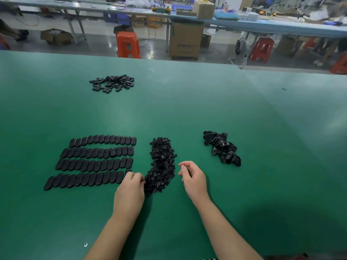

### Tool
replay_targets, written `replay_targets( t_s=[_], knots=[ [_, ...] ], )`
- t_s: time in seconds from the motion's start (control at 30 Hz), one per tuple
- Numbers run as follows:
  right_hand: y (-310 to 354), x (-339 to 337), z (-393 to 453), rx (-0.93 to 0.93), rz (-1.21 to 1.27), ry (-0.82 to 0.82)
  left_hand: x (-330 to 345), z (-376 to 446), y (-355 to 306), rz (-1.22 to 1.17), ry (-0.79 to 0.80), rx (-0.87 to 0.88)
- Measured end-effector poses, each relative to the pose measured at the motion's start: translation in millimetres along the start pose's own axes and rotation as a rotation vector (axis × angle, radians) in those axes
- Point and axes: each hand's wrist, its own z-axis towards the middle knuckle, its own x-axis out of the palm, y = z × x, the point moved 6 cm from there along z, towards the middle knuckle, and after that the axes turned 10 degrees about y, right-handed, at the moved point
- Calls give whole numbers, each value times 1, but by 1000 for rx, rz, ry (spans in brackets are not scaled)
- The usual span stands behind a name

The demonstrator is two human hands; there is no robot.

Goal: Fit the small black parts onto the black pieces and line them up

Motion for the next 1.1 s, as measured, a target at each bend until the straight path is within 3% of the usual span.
replay_targets(
  t_s=[0.5, 0.57, 0.67, 0.8, 1.1],
  knots=[
    [2, -8, 11, 40, -51, 87, 5, 9, -15, -227, -212, 49],
    [8, -31, 20, 28, -168, 18, 6, 9, -15, -233, -215, 65],
    [16, -75, 36, 82, -609, -108, 6, 9, -17, -242, -204, 95],
    [10, -107, 48, 257, -981, -101, 7, 10, -18, -247, -189, 115],
    [1, -95, 45, 205, -1072, -25, 6, 9, -19, -236, -179, 124]
  ],
)
